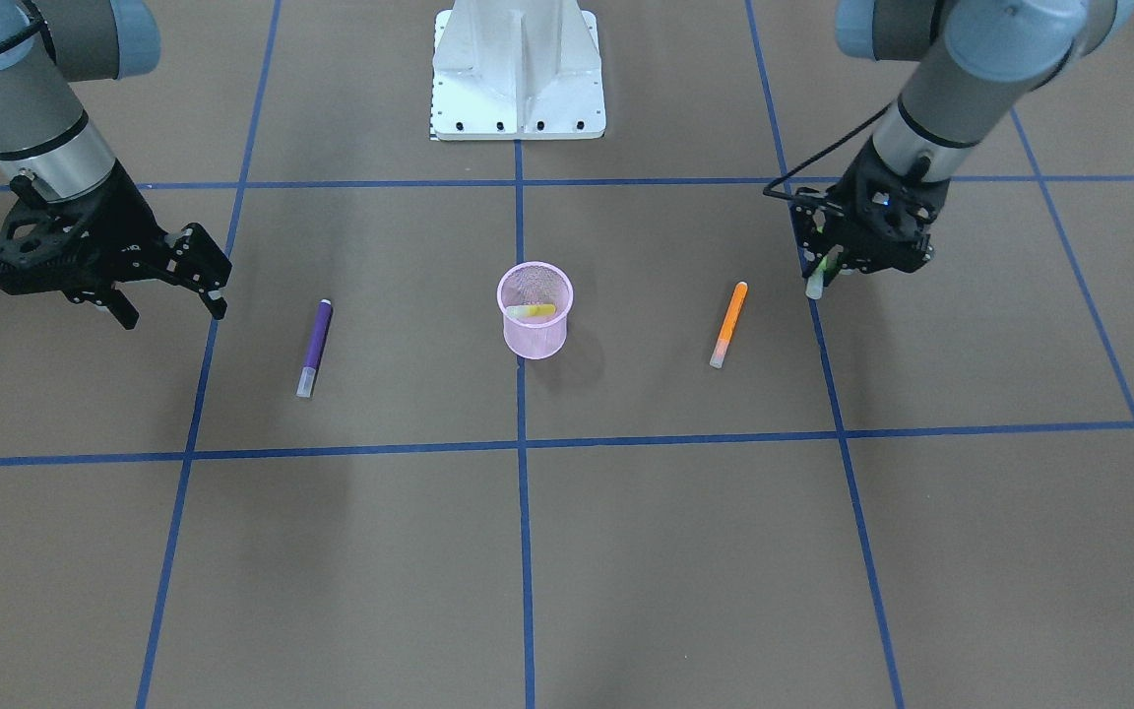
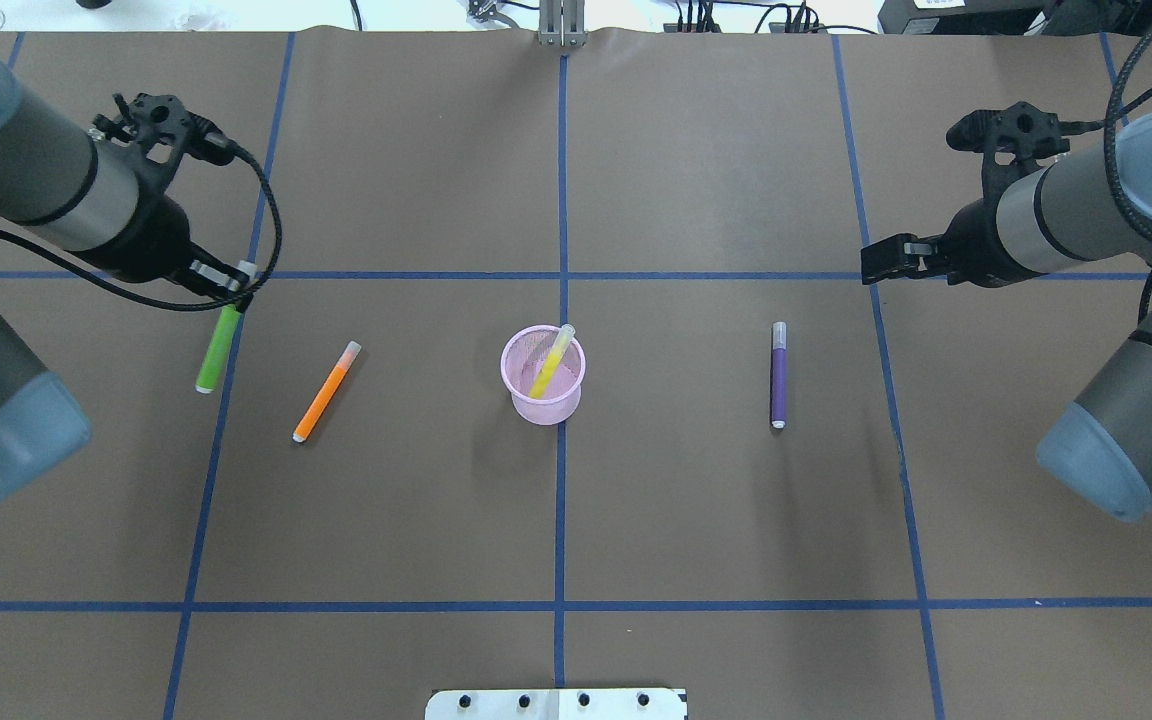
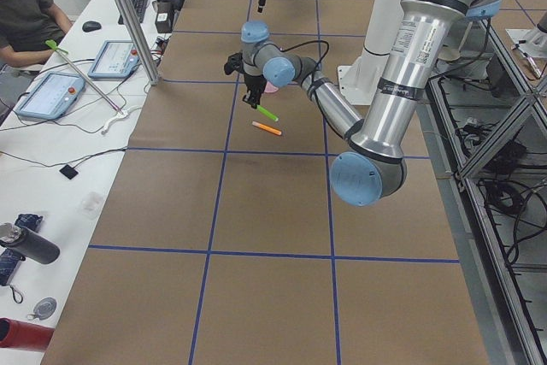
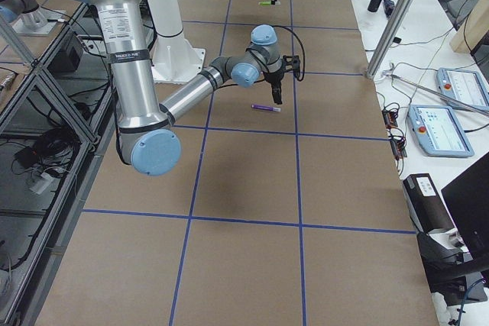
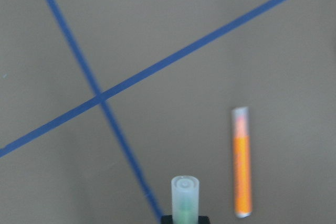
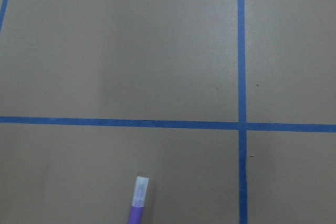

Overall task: Collect pens into pen holder
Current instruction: 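Lift the green marker with the left gripper and carry it over the cup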

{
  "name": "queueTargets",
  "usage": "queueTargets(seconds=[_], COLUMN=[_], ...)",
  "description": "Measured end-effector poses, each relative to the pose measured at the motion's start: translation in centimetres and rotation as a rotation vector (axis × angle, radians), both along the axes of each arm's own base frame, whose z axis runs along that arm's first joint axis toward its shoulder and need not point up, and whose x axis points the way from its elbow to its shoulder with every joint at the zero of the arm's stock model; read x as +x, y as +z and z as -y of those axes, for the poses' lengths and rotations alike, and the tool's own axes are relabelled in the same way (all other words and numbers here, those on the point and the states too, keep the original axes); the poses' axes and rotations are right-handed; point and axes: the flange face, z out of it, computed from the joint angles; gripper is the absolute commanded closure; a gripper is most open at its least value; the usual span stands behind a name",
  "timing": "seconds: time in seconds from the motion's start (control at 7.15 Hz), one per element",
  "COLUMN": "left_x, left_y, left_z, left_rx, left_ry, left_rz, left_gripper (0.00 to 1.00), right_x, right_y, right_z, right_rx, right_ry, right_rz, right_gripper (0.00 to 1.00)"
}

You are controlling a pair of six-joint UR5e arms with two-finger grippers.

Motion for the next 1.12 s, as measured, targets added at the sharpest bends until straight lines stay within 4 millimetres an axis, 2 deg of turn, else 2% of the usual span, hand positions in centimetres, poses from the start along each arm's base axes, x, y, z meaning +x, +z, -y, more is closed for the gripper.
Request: queueTargets(seconds=[0.28,0.56,0.98,1.12], left_x=[6.7,10.3,12.9,14.2], left_y=[-7.7,-13.3,-16.1,-16.8], left_z=[-4.2,-5.7,-5.8,-6.5], left_rx=[0.11,0.2,0.239,0.29], left_ry=[-0.067,-0.13,-0.23,-0.292], left_rz=[-0.052,-0.163,-0.233,-0.229], left_gripper=[1.0,1.0,1.0,1.0], right_x=[1.0,1.7,1.9,2.0], right_y=[1.6,3.2,3.9,3.9], right_z=[0.8,1.6,1.8,1.8], right_rx=[-0.004,-0.008,-0.014,-0.014], right_ry=[-0.002,-0.004,-0.003,-0.002], right_rz=[-0.026,-0.054,-0.064,-0.064], right_gripper=[0.0,0.0,0.0,0.0])
